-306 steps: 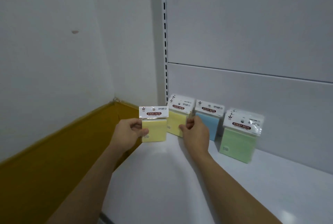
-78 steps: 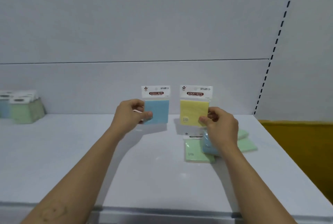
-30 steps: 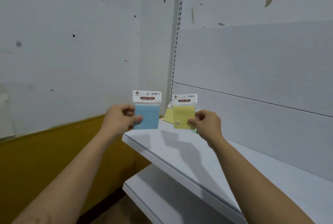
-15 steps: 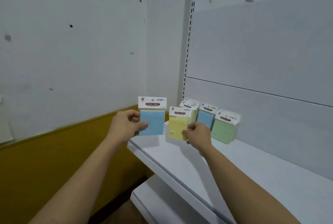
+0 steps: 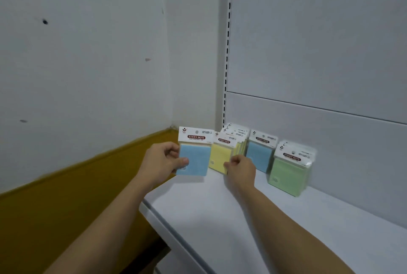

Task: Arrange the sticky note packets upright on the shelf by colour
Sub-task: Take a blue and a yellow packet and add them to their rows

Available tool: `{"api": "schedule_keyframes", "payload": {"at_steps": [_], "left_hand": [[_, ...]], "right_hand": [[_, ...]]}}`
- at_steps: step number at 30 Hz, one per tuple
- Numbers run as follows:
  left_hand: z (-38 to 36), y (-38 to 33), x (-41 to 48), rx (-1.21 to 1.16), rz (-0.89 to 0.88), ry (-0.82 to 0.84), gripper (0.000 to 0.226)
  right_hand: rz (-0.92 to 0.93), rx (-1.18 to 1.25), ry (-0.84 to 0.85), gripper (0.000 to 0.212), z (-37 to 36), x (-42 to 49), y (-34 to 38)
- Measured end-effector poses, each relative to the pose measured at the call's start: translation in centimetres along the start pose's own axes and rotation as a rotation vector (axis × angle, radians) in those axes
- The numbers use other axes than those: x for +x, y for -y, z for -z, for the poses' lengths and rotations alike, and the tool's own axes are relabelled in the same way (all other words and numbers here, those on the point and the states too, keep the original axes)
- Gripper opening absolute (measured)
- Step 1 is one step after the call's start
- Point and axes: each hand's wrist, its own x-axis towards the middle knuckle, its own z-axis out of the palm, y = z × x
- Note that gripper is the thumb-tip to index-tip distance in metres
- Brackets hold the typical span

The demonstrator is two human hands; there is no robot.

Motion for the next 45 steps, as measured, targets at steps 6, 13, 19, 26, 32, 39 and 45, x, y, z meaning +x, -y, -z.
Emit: {"api": "schedule_keyframes", "payload": {"at_steps": [6,13,19,26,32,39,45], "left_hand": [[-1.8,1.5,5.2,-0.060,-0.050,0.101,0.019],[-3.9,3.0,10.5,-0.147,-0.099,0.267,0.022],[-6.1,3.1,13.0,-0.269,-0.119,0.402,0.018],[-8.8,3.1,14.5,-0.271,-0.176,0.480,0.018],[-11.6,2.1,14.5,-0.298,-0.210,0.494,0.018],[-13.3,1.7,12.7,-0.225,-0.348,0.392,0.025],[-12.3,5.1,12.9,0.139,-0.596,0.214,0.035]], "right_hand": [[-0.029,0.003,-0.155,0.012,-1.4,1.9,-0.6],[-0.056,-0.096,-0.264,0.012,-2.8,2.2,-0.4],[-0.039,-0.221,-0.337,0.015,-3.8,1.7,-0.5],[-0.062,-0.109,-0.281,0.017,-1.4,0.9,0.9],[0.032,-0.277,-0.301,0.034,2.4,-0.3,2.3],[0.040,-0.374,-0.519,0.012,1.5,-0.2,1.7],[-0.098,-0.425,-0.565,0.011,1.9,-0.2,-0.4]]}}
